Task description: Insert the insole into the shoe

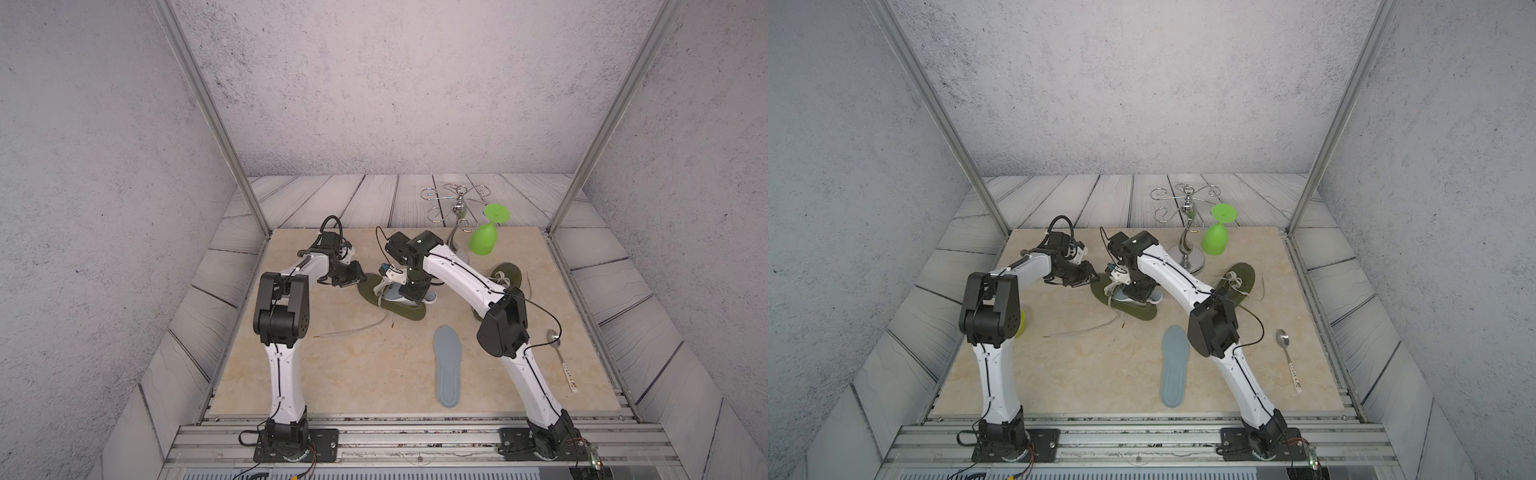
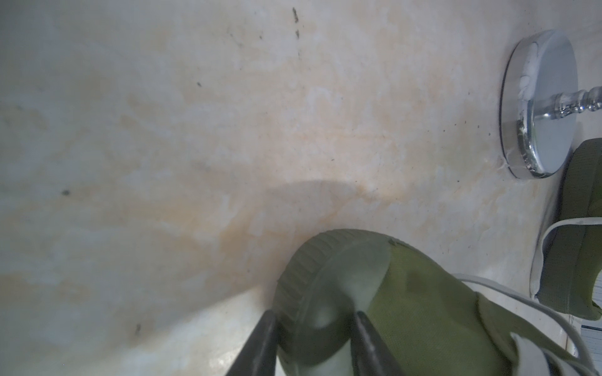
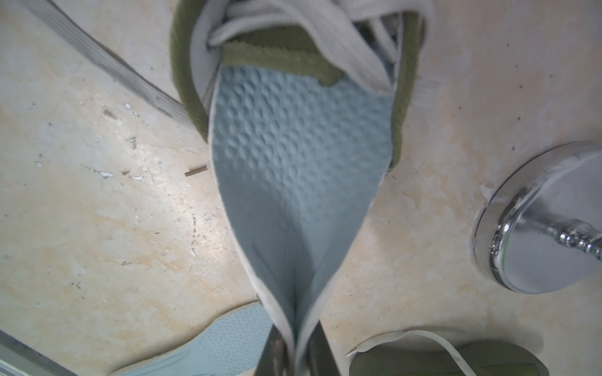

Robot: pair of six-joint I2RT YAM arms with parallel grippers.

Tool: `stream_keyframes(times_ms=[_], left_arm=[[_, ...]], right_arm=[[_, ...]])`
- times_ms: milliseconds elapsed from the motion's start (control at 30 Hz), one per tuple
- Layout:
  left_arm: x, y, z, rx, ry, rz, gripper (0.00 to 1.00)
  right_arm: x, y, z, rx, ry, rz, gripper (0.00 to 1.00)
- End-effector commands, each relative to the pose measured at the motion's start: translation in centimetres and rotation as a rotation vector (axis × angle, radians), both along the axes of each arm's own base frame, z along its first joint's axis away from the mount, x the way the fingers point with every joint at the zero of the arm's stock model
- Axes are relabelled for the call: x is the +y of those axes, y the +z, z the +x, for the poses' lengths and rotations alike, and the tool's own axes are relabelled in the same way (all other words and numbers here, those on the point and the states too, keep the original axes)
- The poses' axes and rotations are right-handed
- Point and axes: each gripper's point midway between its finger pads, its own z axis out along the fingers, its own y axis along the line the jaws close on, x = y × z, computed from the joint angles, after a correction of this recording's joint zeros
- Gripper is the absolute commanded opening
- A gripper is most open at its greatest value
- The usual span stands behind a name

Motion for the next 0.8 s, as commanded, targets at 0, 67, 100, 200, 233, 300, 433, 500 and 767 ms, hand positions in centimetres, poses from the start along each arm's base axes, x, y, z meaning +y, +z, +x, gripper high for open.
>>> stream_keyframes(times_ms=[0,67,100,200,233,300,433,500,767], left_arm=[[-1.7,-1.2,-1.6,0.046,-0.041,-0.02,0.39],[-1.8,-1.0,-1.6,0.045,-0.041,-0.025,0.39],[-1.8,-1.0,-1.6,0.044,-0.039,-0.028,0.39],[-2.0,-0.7,-1.6,0.041,-0.04,-0.039,0.39],[-2.0,-0.6,-1.5,0.039,-0.04,-0.039,0.39],[-2.0,-0.5,-1.6,0.038,-0.04,-0.039,0.39],[-2.1,-0.4,-1.8,0.037,-0.04,-0.043,0.39],[-2.0,-0.4,-1.8,0.037,-0.037,-0.043,0.39],[-2.0,-0.5,-2.3,0.039,-0.04,-0.046,0.39]], right_arm=[[1.5,-2.7,1.2,-0.002,-0.012,0.015,0.09],[1.8,-2.9,1.3,0.001,-0.011,0.025,0.09],[1.9,-3.0,1.3,0.006,-0.014,0.029,0.09],[2.0,-3.2,1.4,0.008,-0.045,0.033,0.09],[1.9,-3.1,1.4,0.007,-0.063,0.033,0.09],[1.7,-2.5,1.3,0.009,-0.115,0.033,0.09],[0.2,-1.6,1.6,-0.027,-0.229,-0.024,0.08],[-0.3,-1.5,1.6,-0.039,-0.264,-0.042,0.07],[0.1,-1.7,1.3,-0.03,-0.278,-0.021,0.05]])
